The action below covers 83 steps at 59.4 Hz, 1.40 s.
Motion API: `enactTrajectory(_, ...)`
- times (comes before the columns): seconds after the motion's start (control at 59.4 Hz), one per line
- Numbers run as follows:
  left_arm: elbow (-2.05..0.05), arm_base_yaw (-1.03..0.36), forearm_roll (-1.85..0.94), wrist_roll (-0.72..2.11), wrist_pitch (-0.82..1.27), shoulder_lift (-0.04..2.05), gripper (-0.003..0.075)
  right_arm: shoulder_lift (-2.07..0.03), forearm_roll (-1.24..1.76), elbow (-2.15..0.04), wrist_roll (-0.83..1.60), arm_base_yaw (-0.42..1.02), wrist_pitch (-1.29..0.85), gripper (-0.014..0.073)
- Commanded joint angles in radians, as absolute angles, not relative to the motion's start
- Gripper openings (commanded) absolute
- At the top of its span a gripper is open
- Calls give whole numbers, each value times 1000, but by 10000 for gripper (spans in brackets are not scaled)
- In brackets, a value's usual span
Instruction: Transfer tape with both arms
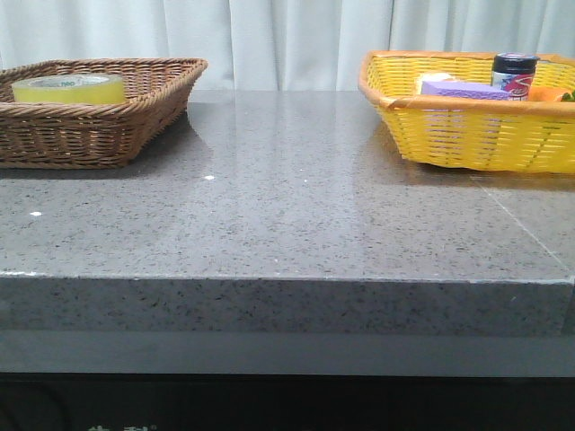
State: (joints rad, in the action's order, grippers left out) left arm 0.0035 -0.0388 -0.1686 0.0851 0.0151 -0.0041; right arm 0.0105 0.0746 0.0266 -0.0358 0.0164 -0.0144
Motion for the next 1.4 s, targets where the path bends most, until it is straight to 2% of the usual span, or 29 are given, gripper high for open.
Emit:
enactTrajectory(0.0,10,-37,-172,84,-66,-22,-20,33,63,20,-37,10,70,-68)
enactTrajectory(0.387,10,-37,-172,84,-60,-22,-20,33,63,20,-37,10,70,-68)
enactTrajectory(0.572,10,-39,-56,73,-57,-22,-20,33,63,20,-37,10,70,-68)
enactTrajectory(1.38,10,-39,-61,73,-59,-22,-20,33,63,20,-37,10,70,-68)
